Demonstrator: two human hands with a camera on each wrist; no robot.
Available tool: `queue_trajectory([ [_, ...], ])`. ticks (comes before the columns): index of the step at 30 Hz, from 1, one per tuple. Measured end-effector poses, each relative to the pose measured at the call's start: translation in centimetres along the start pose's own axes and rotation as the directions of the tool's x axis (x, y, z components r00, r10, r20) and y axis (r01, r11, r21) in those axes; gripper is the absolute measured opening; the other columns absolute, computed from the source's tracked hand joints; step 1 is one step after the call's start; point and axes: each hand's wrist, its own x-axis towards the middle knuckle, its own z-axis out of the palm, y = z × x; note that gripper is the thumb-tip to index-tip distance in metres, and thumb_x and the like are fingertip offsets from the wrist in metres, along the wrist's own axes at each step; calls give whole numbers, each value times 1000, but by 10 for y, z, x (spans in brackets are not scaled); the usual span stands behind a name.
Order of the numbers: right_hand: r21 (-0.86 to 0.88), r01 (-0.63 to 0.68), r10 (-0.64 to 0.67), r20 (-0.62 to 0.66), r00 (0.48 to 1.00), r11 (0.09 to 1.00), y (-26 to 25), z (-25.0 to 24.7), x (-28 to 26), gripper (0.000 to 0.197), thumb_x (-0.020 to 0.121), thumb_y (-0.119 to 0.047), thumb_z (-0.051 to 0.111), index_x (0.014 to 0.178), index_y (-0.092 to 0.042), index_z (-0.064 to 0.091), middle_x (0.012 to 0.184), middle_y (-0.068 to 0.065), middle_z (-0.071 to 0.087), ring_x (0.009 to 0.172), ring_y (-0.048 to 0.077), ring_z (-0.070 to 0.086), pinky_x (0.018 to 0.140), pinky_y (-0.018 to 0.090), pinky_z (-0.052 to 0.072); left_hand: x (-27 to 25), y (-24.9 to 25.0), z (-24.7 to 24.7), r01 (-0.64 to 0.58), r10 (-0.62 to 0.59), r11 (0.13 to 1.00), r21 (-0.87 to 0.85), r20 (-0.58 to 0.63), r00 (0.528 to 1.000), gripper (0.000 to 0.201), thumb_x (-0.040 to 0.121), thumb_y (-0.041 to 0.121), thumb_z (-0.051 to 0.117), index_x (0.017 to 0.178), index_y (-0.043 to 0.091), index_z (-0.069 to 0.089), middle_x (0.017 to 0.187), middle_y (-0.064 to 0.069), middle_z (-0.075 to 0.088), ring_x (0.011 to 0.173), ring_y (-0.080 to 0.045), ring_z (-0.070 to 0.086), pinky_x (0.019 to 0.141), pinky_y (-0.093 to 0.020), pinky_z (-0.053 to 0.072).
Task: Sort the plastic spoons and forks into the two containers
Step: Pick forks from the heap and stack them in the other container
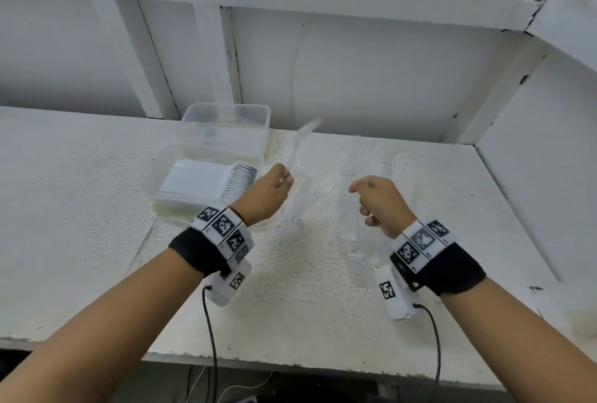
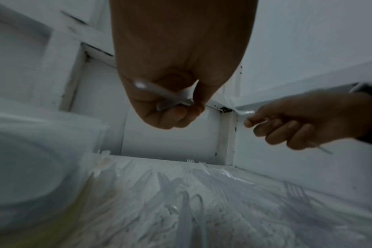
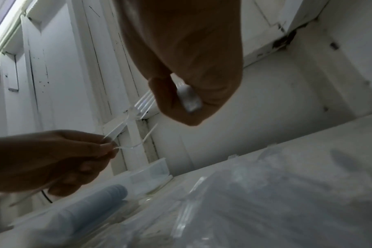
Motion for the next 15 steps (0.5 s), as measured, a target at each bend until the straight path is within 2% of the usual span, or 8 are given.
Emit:
queue_trajectory([
  [2,-118,-42,50,66,997,992,-2,22,8,7,90,-12,47,87,-9,53,61,0,34,49,11,30,41,20,24,-8,-6,-2,97,-105,965,-244,-22,994,13,101,30,33,101,18,38,74,-3,43,56,-14,35,45,-21,29],
  [4,-298,-34,72,118,990,954,-3,46,16,12,90,-18,50,82,-9,48,63,1,38,53,14,36,47,23,29,-13,-11,-3,141,-164,930,-339,-40,986,12,100,31,34,100,20,37,74,-2,41,54,-12,33,43,-20,27],
  [5,-396,-30,96,149,984,918,-4,57,19,18,91,-26,51,83,-9,49,69,3,46,60,17,44,53,25,34,-16,-13,-2,151,-181,920,-362,-51,982,11,100,30,36,101,19,37,74,-2,40,54,-12,33,43,-20,28],
  [7,-554,-13,134,179,975,833,-7,75,23,35,92,-40,51,102,-6,56,94,9,59,85,24,58,69,29,43,-19,-15,0,170,-214,902,-396,-68,975,7,98,20,38,103,14,40,74,-2,38,56,-13,33,46,-23,29],
  [8,-592,-14,143,172,975,806,-7,81,25,45,92,-43,49,113,-4,55,107,12,61,98,26,59,76,30,43,-21,-17,0,176,-224,899,-400,-74,972,8,97,14,37,103,12,42,74,-2,38,58,-13,35,48,-24,31],
  [10,-599,-29,146,149,978,800,-8,88,27,49,93,-43,48,118,-1,54,117,14,60,107,29,58,79,30,43,-25,-19,0,178,-230,902,-393,-88,969,12,98,10,34,102,10,45,73,-2,40,58,-14,39,50,-25,35],
  [13,-554,-77,169,117,979,829,-10,92,28,36,95,-31,47,102,2,59,101,15,62,86,27,60,69,27,41,-31,-22,-3,174,-230,903,-392,-98,968,16,100,18,34,100,10,47,68,-1,46,52,-12,42,46,-23,37],
  [15,-505,-139,203,75,976,852,-11,92,28,27,93,-20,46,74,-3,52,78,11,56,61,19,48,54,23,34,-34,-26,-3,186,-243,903,-387,-102,965,17,100,22,35,96,12,48,64,-1,49,48,-12,41,42,-20,35],
])
